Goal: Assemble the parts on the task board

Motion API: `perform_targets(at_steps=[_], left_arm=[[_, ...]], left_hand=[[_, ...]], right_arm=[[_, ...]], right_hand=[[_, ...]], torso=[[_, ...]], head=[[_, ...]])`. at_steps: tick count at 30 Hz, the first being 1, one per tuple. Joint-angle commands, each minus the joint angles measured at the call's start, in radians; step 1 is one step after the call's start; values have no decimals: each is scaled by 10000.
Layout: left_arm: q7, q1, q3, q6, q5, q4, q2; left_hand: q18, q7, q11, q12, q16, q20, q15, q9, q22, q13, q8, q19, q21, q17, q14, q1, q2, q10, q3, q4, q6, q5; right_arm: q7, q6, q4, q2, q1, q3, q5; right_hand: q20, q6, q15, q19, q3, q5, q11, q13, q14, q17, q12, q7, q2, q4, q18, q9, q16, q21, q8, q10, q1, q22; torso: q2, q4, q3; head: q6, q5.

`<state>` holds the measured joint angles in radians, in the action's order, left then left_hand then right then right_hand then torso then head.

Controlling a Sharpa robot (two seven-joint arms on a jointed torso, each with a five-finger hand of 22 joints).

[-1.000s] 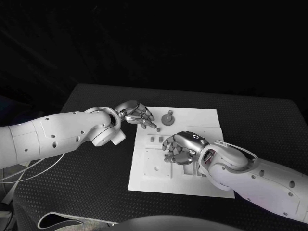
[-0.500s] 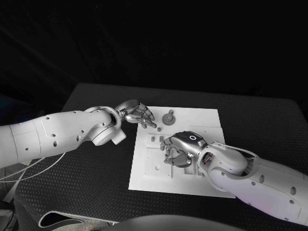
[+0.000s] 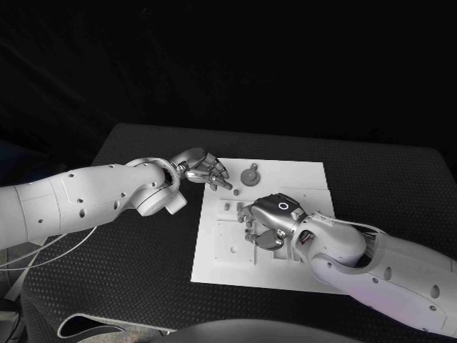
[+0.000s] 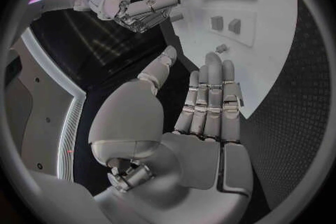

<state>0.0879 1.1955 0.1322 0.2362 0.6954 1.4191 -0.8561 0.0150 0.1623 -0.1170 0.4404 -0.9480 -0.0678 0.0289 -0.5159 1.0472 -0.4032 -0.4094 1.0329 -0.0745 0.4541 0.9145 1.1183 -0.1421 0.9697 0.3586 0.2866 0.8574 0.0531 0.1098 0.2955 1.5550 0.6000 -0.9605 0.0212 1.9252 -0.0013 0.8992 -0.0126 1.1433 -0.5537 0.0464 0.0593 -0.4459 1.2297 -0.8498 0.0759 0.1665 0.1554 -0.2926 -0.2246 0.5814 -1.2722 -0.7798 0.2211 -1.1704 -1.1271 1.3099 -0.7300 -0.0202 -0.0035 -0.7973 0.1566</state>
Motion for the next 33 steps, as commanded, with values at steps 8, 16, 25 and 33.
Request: perform_targets(at_steps=[8,16,25,33], left_arm=[[88,9,-7,-109,2,7,8],[89,9,-7,-106,-3,10,12],[86,9,-7,-109,-5,17,16],[85,9,-7,-114,-15,11,17]], left_hand=[[-76,-9,-6,60,60,-14,0,19,15,-2,-66,41,14,15,80,-7,-37,-97,70,11,-81,-42],[-78,-7,-7,62,63,-12,0,21,16,-2,-68,43,13,20,83,-19,-36,-100,67,6,-83,-42],[-78,-6,-8,64,65,-13,0,23,17,-2,-69,44,13,25,85,-29,-38,-103,64,4,-86,-42],[-77,-5,-9,67,67,-14,0,25,18,-2,-70,46,12,30,88,-35,-38,-106,64,4,-90,-42]], right_arm=[[219,33,-87,-20,3,-4,497],[185,-500,-228,-100,-15,-1,510],[161,-613,-323,-224,-44,5,509],[150,-713,-371,-289,-54,17,528]], right_hand=[[-53,105,-81,84,-11,39,324,138,155,36,65,-14,15,3,-372,-28,-56,2,75,135,-169,105],[-46,184,-77,50,-24,39,326,226,135,55,48,-46,-55,2,-372,-30,-35,27,121,97,-222,100],[-23,272,-65,20,16,38,338,313,114,65,21,-80,-56,15,-372,-35,-27,37,167,86,-179,106],[-14,289,-61,19,25,39,341,356,109,69,13,-87,-83,23,-372,-46,-28,38,174,74,-139,107]], torso=[[-13,-3,2],[-10,-7,-5],[-11,-8,-7],[-9,-10,-2]], head=[[10,-4],[1,-9],[-10,-9],[-30,-11]])
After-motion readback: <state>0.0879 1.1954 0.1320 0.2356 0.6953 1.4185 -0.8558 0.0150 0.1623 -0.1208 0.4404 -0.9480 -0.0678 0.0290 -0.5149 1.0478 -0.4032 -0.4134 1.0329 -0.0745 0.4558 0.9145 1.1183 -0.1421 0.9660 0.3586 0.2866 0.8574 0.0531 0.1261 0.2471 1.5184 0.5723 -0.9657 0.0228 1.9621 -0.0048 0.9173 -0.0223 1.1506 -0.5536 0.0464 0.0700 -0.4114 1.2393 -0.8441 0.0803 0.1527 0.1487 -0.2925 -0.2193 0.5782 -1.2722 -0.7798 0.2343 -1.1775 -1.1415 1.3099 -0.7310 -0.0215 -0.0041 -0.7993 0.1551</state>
